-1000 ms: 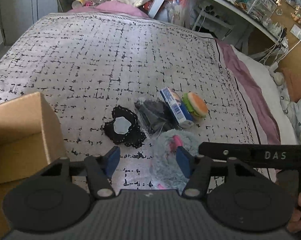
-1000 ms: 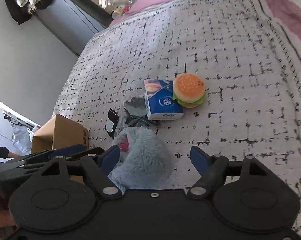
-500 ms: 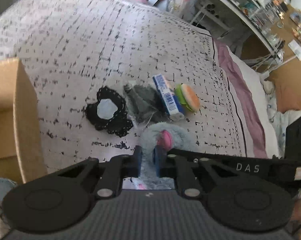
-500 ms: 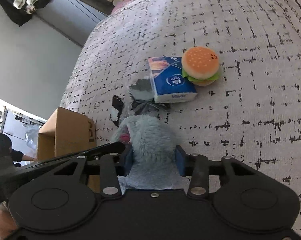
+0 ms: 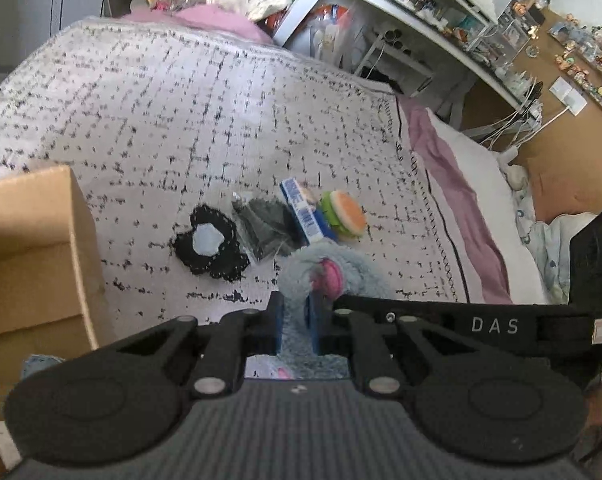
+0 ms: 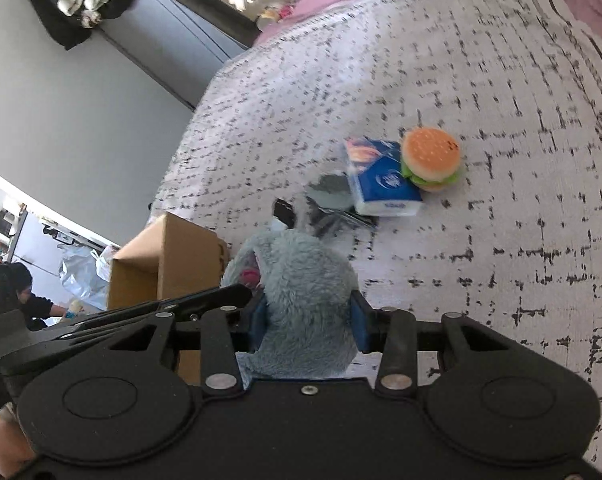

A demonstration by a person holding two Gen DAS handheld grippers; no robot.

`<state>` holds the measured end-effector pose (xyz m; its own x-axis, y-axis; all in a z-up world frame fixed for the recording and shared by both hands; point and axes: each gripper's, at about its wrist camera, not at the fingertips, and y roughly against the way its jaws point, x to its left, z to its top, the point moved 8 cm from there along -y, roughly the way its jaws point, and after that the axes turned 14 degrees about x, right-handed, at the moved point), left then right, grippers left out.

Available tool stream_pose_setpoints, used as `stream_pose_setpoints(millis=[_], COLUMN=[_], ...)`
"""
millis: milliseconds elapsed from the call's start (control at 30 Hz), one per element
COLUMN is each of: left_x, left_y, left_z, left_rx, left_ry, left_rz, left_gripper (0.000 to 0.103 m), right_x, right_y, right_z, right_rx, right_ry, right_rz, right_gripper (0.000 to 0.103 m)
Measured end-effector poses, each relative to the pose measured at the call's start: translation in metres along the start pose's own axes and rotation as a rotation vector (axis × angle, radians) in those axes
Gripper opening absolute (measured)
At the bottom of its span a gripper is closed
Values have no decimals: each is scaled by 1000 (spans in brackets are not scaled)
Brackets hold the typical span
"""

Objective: Organize soft objects
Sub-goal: 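Carry the plush toy into the cardboard box and open the right gripper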

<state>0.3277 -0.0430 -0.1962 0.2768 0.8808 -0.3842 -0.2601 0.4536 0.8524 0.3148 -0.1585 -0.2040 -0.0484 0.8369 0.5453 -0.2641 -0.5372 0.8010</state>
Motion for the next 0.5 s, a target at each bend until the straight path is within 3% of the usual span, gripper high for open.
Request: stream_pose_setpoints(millis=[500], left_x=[13], left_y=[75], left_z=[-8], left_rx=[-120], left_ry=[-7], left_rz=[30], left_gripper=[12], right_x=[73], right_y=[21], right_z=[-3], right_rx=[-41], right_ry=[108], right_rz=[18], right_gripper=[41])
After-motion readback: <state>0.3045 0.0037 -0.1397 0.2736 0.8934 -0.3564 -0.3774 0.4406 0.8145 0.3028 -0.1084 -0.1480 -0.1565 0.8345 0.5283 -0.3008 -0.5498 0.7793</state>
